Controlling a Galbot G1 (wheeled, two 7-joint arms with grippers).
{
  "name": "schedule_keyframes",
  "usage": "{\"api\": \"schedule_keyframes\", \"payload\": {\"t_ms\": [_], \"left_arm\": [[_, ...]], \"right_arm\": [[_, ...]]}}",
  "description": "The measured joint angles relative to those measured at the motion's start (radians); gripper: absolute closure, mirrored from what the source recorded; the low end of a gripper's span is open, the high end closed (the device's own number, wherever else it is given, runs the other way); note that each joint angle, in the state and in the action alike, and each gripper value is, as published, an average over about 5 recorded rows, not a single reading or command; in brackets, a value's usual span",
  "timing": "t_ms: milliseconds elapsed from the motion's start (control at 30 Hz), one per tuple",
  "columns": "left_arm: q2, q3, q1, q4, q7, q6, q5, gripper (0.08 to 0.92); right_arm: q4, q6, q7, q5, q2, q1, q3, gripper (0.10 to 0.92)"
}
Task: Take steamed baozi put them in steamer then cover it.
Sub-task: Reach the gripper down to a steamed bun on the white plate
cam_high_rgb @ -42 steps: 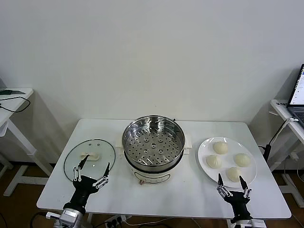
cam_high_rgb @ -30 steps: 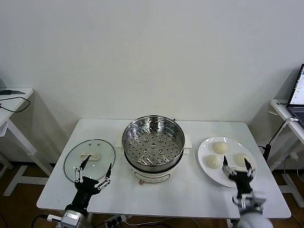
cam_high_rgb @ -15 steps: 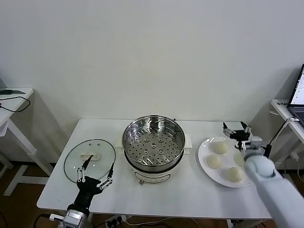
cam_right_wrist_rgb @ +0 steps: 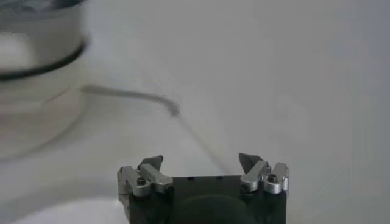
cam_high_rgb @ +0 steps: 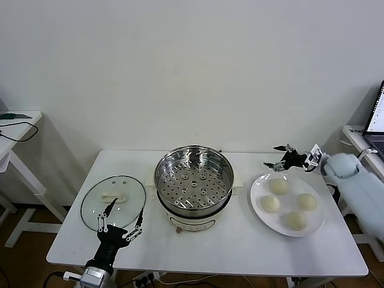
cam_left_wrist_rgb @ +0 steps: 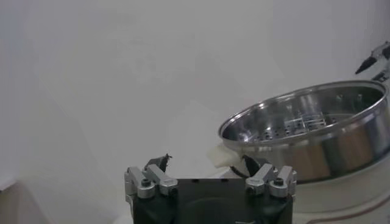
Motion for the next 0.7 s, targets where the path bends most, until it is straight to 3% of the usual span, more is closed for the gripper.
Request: {"api": "schedule_keyframes", "payload": {"t_ms": [367,700], "left_arm": [[-0.012,-0.006,0.009,0.008,-0.007,-0.006,0.0,0.177],[-0.014,-0.009,0.012,0.022,-0.014,-0.013,0.0,0.177]], "right_arm": [[-0.123,0.047,-0.087,-0.277,0.093,0.069,-0.086,0.203],[-0.219,0.064,-0.073,-0.4,0.175,0.09,-0.094,0.203]]}}
